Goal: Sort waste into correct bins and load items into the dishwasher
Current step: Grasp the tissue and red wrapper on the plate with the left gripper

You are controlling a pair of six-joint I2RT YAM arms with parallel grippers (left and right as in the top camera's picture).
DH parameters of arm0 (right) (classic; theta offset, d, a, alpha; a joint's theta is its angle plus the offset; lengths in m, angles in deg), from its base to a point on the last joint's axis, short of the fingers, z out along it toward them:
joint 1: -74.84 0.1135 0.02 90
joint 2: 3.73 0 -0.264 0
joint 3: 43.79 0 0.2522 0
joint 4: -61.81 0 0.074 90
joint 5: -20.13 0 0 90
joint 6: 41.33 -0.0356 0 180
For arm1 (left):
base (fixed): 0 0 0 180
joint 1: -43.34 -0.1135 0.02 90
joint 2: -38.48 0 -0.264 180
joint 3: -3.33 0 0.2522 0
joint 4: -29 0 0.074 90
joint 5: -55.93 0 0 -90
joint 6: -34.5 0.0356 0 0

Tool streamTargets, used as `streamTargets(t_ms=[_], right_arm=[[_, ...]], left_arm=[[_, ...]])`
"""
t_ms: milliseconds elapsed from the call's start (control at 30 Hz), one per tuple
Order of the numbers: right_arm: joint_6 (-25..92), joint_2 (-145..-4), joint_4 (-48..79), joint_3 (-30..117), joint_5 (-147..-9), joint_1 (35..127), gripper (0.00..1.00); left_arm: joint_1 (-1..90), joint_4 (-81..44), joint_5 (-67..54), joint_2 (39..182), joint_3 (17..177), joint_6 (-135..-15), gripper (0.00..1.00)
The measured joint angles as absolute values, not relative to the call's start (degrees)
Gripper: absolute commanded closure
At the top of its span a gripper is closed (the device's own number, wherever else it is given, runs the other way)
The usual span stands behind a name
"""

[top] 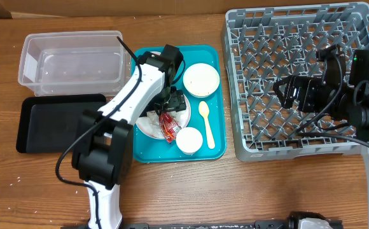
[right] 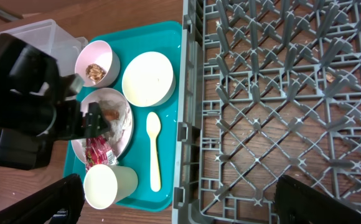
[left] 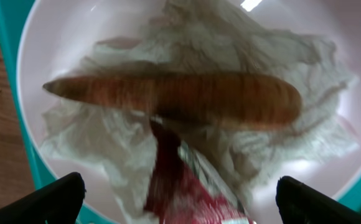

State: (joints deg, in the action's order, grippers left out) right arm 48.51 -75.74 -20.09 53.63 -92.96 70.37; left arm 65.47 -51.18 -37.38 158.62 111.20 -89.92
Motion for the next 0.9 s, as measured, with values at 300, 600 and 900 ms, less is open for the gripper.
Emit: streamTargets(t_ms=[300, 600, 900], right_arm=[[48.51, -75.74, -20.09, 53.63, -92.94, 70.37, 0.00], [48.51, -75.74, -20.11, 53.63, -93.01, 70.37, 0.00], [48.53, -75.74, -20.02, 53.63, -92.96, 70.37, 0.00]], left_arm=[[65.36, -48.84, -35.42, 163.76, 111.41, -87.51, 0.06], [66.24, -47.74, -32.64, 165.27, 112.81, -86.64, 0.96], [66.02, -53.51, -33.06, 166.10, 114.65, -86.18, 0.96]])
